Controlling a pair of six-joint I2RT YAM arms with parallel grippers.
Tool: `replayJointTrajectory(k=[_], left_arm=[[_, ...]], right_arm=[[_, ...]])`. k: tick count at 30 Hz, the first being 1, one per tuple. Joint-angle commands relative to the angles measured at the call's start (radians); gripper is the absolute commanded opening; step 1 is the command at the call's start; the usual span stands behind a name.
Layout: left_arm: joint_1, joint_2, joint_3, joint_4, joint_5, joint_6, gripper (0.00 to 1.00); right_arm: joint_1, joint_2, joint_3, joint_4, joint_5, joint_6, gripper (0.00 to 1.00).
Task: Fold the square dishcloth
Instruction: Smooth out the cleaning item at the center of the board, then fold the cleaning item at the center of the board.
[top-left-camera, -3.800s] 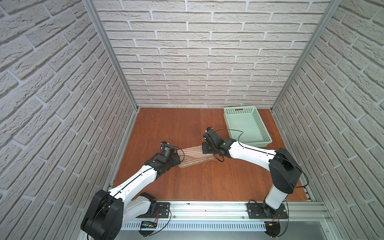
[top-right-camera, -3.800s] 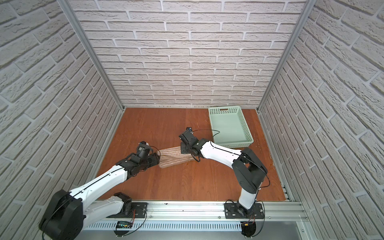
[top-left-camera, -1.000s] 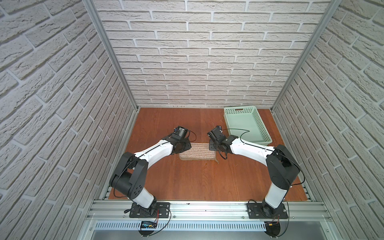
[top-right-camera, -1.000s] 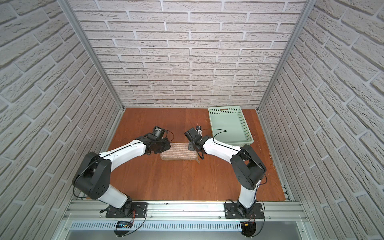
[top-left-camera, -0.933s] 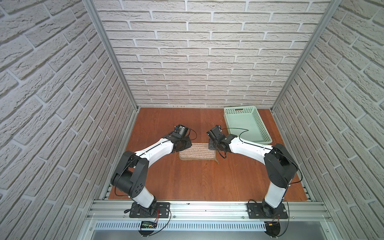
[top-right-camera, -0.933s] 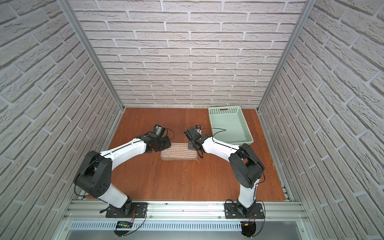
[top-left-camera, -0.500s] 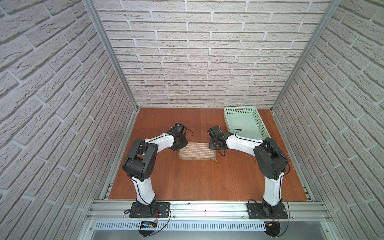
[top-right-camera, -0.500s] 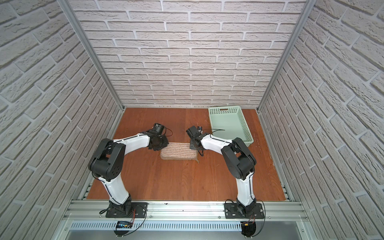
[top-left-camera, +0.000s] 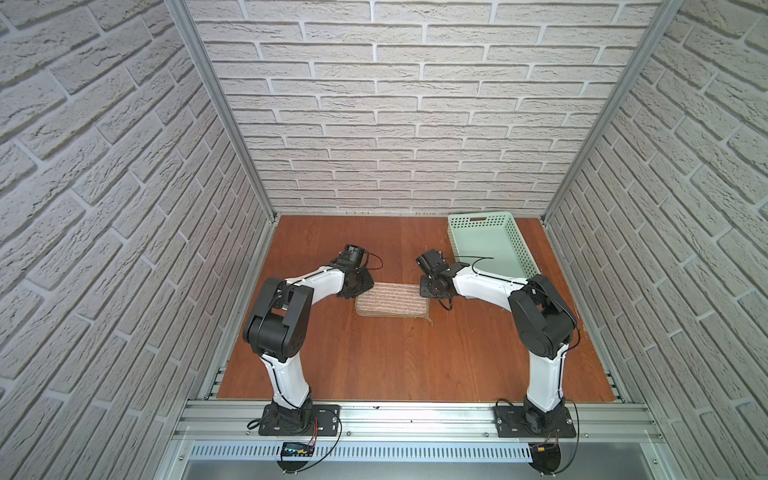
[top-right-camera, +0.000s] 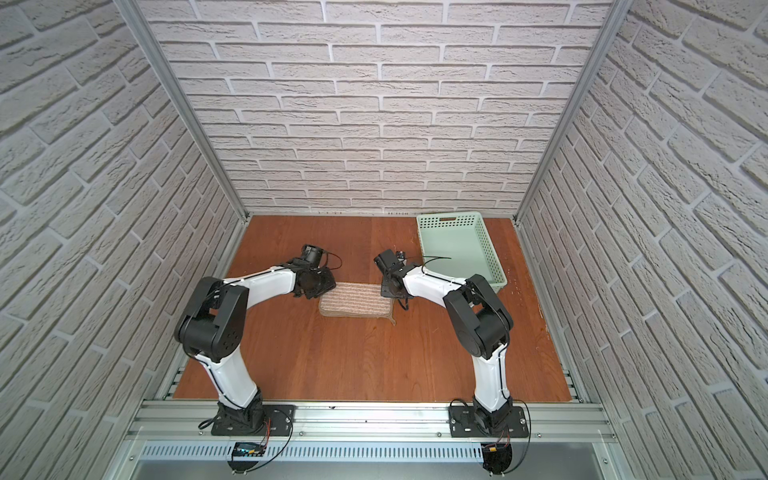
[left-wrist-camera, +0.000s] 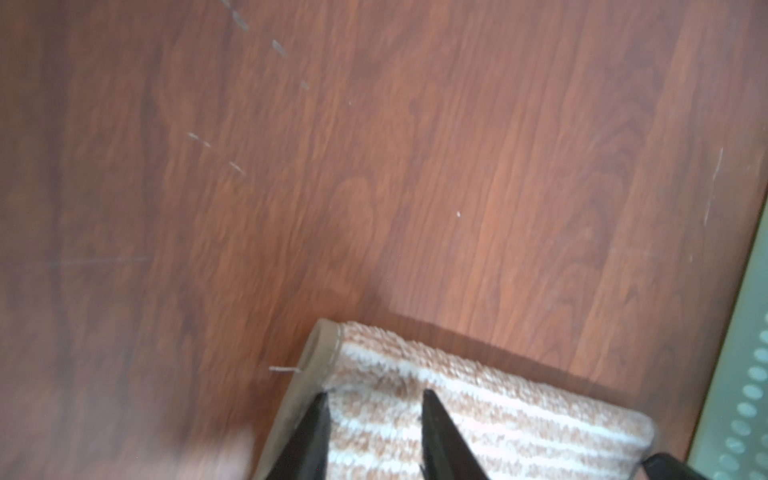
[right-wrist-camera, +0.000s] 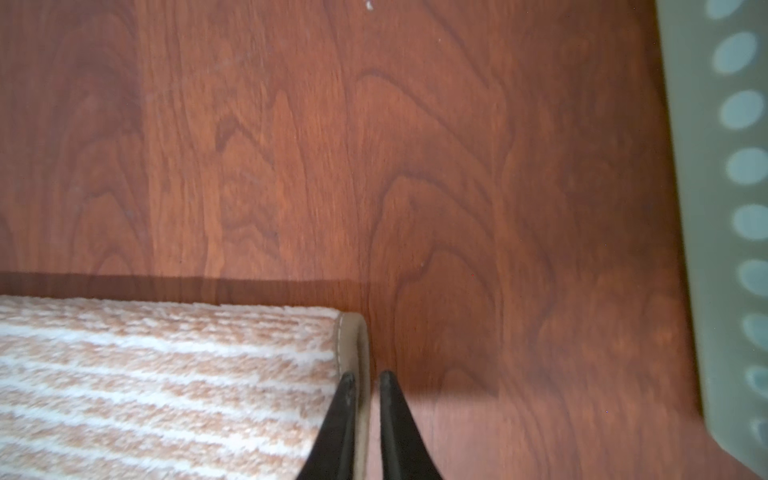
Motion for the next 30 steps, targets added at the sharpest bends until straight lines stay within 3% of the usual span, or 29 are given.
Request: replayJointTrajectory(k=[1,8,13,21,30], left_arm=[[-0.029,-0.084,0.000,-0.041,0.002,0.015,0.43],[-0.060,-0.163,-0.003,-0.075,-0.030,-0.002,0.44],[-0.062,-0.218,-0.034,-0.146,-0.124,-0.039,0.44],[-0.063,-0.266,-0.095,-0.200,-0.230,-0.054,0.43],[-0.064,-0.243,-0.109,-0.212,-0.271,-0.052,0.44]], right_arm=[[-0.003,-0.104,-0.007,-0.025,-0.019,0.009,0.17],[-0.003,-0.193,-0.103,0.009,-0.102,0.072,0.23],[-0.003,-0.193,-0.162,0.063,-0.174,0.106,0.31],[-0.001,-0.141,-0.177,0.087,-0.187,0.111,0.35],[0.002,-0.079,-0.167,0.107,-0.183,0.120,0.35]])
